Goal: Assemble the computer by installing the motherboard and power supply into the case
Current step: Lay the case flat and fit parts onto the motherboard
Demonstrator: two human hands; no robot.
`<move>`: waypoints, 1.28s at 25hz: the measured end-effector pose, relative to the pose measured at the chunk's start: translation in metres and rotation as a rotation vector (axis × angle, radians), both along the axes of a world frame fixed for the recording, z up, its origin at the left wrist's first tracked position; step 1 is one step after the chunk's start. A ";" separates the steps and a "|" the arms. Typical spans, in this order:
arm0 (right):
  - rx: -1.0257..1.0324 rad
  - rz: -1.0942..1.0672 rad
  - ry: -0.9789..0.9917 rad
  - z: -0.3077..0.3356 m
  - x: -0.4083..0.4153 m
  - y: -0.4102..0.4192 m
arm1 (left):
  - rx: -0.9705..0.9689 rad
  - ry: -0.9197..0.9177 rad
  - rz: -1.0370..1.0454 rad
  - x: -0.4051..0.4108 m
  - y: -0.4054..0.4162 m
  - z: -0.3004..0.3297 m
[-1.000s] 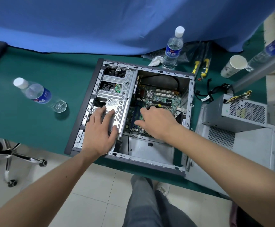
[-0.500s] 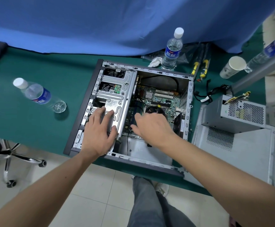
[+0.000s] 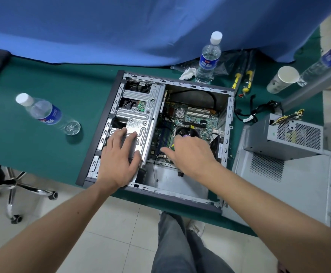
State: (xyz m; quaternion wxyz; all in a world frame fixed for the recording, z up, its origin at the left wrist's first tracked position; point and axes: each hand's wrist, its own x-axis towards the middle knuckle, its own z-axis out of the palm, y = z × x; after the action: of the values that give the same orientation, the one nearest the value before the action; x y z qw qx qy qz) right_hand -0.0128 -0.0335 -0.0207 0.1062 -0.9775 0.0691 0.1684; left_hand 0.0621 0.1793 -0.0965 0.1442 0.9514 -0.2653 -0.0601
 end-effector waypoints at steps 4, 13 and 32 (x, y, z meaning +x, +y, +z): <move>0.268 0.174 0.085 0.016 0.009 -0.004 | 0.000 0.001 0.004 0.000 0.002 -0.002; 0.046 0.133 -0.069 0.019 0.012 0.006 | 0.001 -0.001 -0.005 -0.002 0.000 0.002; 0.231 -0.457 -0.028 -0.006 -0.015 -0.013 | 0.017 0.049 -0.001 -0.001 0.000 0.003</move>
State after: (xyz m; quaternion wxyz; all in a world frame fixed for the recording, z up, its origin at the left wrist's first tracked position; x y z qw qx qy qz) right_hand -0.0275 -0.0461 -0.0263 0.2533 -0.9202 0.2670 0.1332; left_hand 0.0607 0.1796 -0.0934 0.1427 0.9507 -0.2615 -0.0856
